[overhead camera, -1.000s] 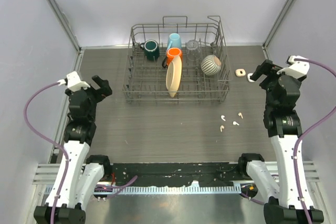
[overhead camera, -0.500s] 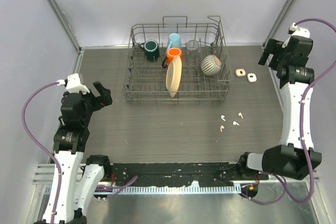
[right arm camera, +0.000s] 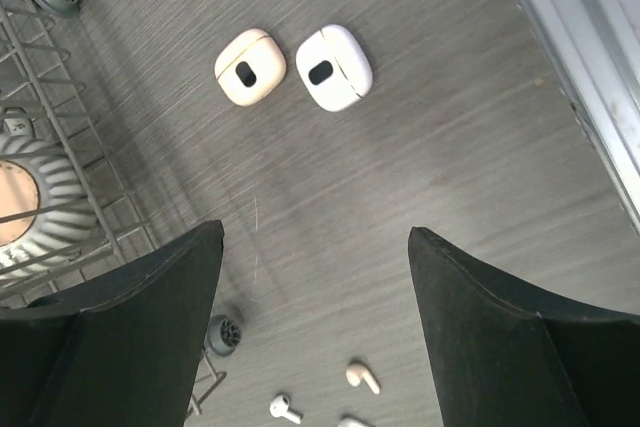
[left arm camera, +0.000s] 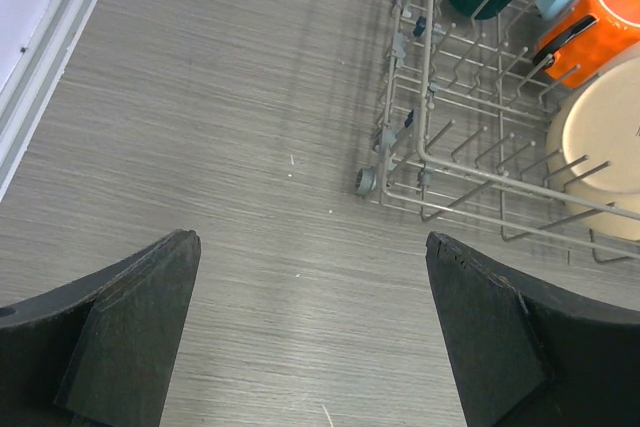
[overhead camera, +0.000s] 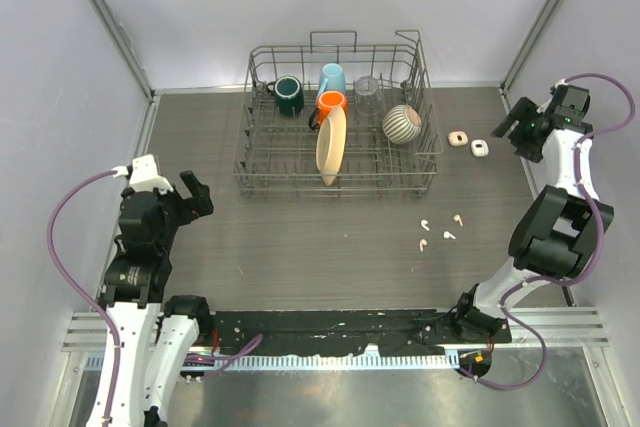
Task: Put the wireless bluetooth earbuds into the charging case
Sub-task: Pick up the charging case at the center of the board.
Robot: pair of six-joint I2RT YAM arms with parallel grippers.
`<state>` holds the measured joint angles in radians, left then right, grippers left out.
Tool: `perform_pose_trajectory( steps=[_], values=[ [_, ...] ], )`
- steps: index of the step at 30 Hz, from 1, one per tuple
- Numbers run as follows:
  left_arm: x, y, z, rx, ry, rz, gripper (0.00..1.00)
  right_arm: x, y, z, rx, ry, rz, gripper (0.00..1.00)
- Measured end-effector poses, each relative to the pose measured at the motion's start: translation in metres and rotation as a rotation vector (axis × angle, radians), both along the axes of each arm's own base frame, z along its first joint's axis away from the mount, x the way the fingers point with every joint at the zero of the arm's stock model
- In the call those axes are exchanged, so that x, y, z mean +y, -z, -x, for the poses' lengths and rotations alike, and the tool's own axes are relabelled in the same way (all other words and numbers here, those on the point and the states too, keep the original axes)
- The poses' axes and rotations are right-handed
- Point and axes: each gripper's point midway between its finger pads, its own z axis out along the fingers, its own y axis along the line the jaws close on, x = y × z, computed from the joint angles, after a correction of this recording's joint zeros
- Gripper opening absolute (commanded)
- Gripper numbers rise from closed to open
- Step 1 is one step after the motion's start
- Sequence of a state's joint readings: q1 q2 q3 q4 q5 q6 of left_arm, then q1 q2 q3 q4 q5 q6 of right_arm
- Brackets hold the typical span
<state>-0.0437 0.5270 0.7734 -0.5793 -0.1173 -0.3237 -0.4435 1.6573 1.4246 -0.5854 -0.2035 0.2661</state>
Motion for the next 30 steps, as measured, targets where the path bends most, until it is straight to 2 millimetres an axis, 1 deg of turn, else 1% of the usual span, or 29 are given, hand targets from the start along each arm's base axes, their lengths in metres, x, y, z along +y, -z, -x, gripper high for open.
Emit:
perform_pose_trajectory(
  steps=[3,6,9,13,17,20,25,30],
  values=[
    [0.000,0.005,0.000,0.013,0.004,-0.011,1.00,0.005,0.017,-0.011,0.012,-0.057,-0.001,0.82],
    [0.000,0.008,-0.001,0.025,0.009,-0.016,1.00,0.006,0.037,-0.019,0.054,-0.126,0.072,0.82],
    [-0.001,0.010,-0.002,0.034,0.014,-0.016,1.00,0.013,0.054,-0.026,0.088,-0.201,0.132,0.82],
    [-0.002,0.013,-0.004,0.044,0.022,-0.016,1.00,0.019,0.070,-0.039,0.108,-0.293,0.223,0.82],
    [-0.005,0.015,-0.004,0.051,0.038,-0.011,1.00,0.014,0.084,-0.052,0.121,-0.339,0.323,0.82],
    [-0.005,0.016,-0.005,0.057,0.039,-0.011,1.00,0.008,0.093,-0.061,0.120,-0.362,0.362,0.81],
    [-0.006,0.019,-0.006,0.068,0.042,-0.011,1.00,-0.001,0.112,-0.075,0.133,-0.393,0.397,0.80],
    [-0.007,0.022,-0.008,0.082,0.047,-0.009,1.00,-0.004,0.128,-0.083,0.147,-0.434,0.412,0.78]
  ],
)
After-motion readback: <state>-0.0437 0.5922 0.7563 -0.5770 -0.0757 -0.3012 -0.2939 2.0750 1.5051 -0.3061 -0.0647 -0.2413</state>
